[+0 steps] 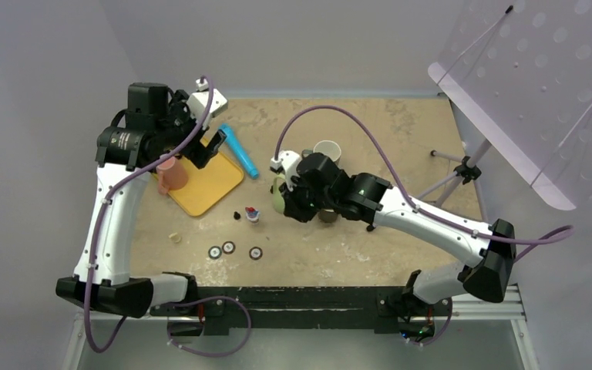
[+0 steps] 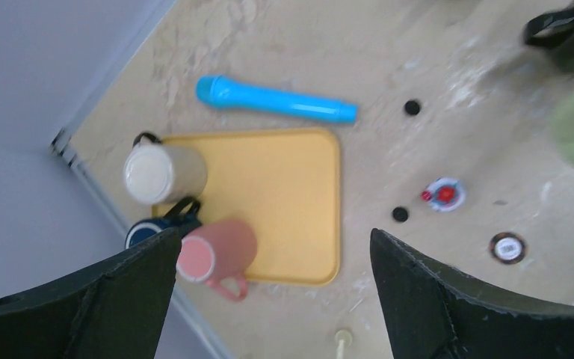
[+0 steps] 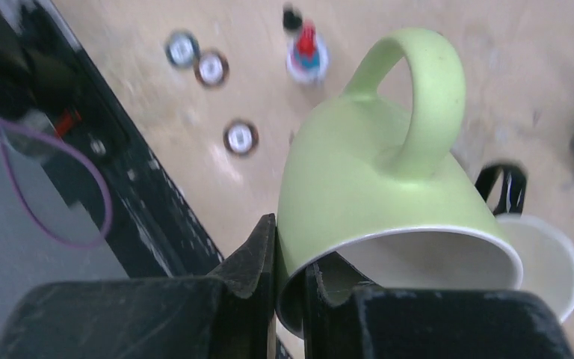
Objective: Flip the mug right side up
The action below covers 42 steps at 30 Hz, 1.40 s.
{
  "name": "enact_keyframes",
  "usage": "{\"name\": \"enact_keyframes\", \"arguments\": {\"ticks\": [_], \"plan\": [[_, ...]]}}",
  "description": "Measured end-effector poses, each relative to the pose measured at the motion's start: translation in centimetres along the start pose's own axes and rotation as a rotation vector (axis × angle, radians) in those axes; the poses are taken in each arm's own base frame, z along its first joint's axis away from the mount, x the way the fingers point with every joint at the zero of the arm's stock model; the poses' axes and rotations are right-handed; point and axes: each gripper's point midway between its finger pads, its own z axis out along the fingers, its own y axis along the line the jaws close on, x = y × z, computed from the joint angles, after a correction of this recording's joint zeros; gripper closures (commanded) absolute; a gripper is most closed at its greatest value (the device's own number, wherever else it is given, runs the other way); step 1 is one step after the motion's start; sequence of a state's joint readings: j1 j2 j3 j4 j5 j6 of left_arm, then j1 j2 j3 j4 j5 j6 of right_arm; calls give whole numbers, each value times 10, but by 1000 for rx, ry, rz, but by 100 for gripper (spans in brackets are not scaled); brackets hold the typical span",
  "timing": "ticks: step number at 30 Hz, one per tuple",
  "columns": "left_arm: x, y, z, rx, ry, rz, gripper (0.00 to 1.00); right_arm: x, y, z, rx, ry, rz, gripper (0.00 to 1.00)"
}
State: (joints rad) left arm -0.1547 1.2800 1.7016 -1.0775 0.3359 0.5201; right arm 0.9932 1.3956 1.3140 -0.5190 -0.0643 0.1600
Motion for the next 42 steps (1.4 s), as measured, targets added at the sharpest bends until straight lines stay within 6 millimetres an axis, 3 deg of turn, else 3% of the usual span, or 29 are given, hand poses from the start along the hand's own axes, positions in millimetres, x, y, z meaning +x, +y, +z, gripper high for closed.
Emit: {"name": "enact_keyframes", "arguments": {"ticks": [6, 8, 12, 18, 20, 25, 27, 31, 36, 39, 42], "plan": [[74, 33, 26, -103, 271, 58, 0, 96, 1, -20, 94, 359, 5, 100], [98, 39, 36, -111, 363, 78, 0, 122, 0, -24, 131, 461, 11, 100], [128, 45, 46, -111, 472, 99, 0, 167, -4, -26, 173, 625, 25, 100], [156, 63, 55, -123, 563, 60, 0, 205, -12, -21, 218, 764, 31, 100], [167, 70, 60, -118, 595, 32, 0, 214, -15, -16, 232, 799, 27, 84], [181, 103, 67, -138, 652, -64, 0, 214, -18, -14, 247, 799, 16, 44], [181, 120, 69, -160, 657, -100, 0, 213, -19, -13, 251, 792, 10, 34], [181, 151, 76, -198, 658, -181, 0, 206, -21, -15, 258, 760, 5, 27], [197, 174, 99, -190, 699, -255, 0, 180, -17, -20, 232, 633, 1, 26], [218, 171, 116, -144, 754, -297, 2, 165, -16, -24, 218, 557, -5, 26], [233, 154, 124, -63, 794, -331, 13, 162, -16, -28, 211, 526, -13, 26]]}}
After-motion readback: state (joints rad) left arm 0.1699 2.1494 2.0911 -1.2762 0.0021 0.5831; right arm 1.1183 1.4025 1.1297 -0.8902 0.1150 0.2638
